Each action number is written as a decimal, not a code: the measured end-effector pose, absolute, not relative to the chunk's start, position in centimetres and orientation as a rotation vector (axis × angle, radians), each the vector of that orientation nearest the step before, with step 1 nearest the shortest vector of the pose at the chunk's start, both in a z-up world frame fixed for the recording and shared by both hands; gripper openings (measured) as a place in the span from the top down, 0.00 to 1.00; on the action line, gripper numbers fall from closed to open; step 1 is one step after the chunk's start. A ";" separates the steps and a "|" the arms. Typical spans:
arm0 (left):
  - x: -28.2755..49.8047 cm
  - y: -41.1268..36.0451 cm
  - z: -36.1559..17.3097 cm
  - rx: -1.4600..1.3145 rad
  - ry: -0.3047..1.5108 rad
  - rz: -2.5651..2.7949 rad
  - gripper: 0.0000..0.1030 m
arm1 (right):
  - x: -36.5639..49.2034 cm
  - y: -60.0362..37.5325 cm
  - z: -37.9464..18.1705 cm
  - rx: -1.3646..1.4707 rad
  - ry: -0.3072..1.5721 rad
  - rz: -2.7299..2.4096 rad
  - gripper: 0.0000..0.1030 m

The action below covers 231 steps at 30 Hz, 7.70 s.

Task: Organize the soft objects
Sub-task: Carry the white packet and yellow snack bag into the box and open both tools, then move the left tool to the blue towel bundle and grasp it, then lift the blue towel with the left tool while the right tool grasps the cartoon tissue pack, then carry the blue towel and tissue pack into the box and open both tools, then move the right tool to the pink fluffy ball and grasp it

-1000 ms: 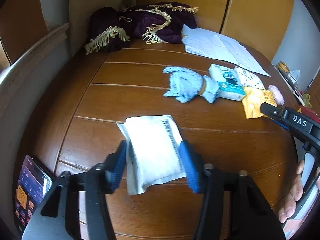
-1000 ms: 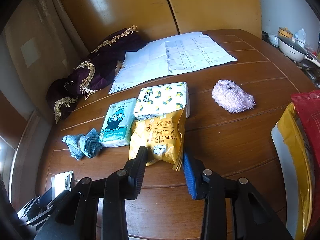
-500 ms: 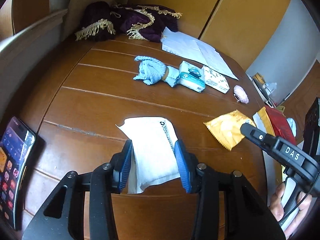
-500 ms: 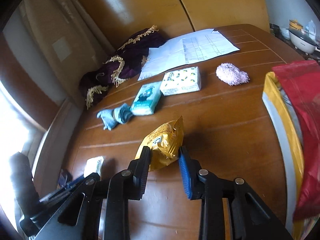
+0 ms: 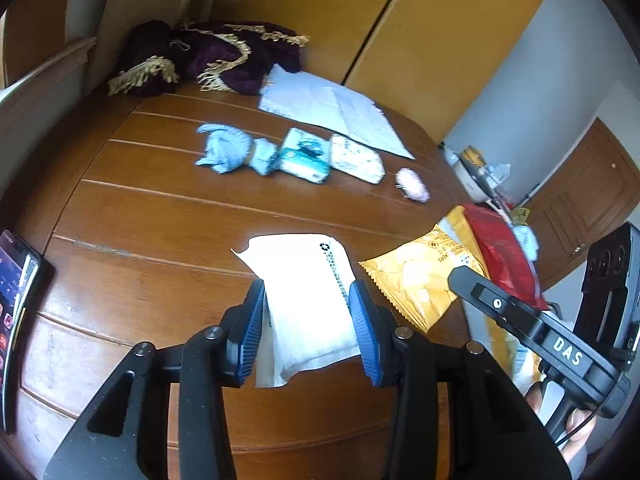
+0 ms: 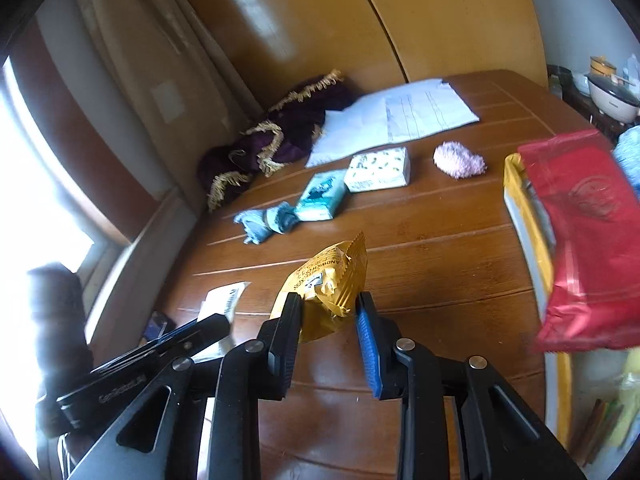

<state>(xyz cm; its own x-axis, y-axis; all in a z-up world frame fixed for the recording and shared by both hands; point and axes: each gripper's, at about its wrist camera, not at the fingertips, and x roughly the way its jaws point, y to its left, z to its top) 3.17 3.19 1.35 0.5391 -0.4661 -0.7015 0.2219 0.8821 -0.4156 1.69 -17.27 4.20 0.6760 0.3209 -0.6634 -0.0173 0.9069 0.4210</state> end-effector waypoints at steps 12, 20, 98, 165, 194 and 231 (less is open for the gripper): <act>-1.3 -7.2 5.5 -0.219 0.886 -0.733 0.61 | -7.4 -26.1 7.6 0.420 0.693 0.075 0.72; -3.9 -15.1 5.5 -0.117 0.903 -0.882 0.61 | -12.2 -31.8 6.9 0.435 0.707 -0.063 0.72; 17.9 0.1 -1.0 0.082 0.978 -0.373 0.31 | 14.2 -19.2 -0.5 0.619 0.783 0.130 0.28; 2.9 -1.8 2.7 -0.303 0.910 -0.467 0.76 | -2.1 -18.9 6.5 0.350 0.806 0.286 0.73; -4.7 -20.4 3.3 -0.068 0.937 -0.825 0.75 | -12.7 -34.2 4.1 0.357 0.845 -0.115 0.71; 3.0 -4.3 7.1 -0.324 0.788 -0.605 0.31 | -2.1 -24.9 12.3 0.417 0.695 0.157 0.32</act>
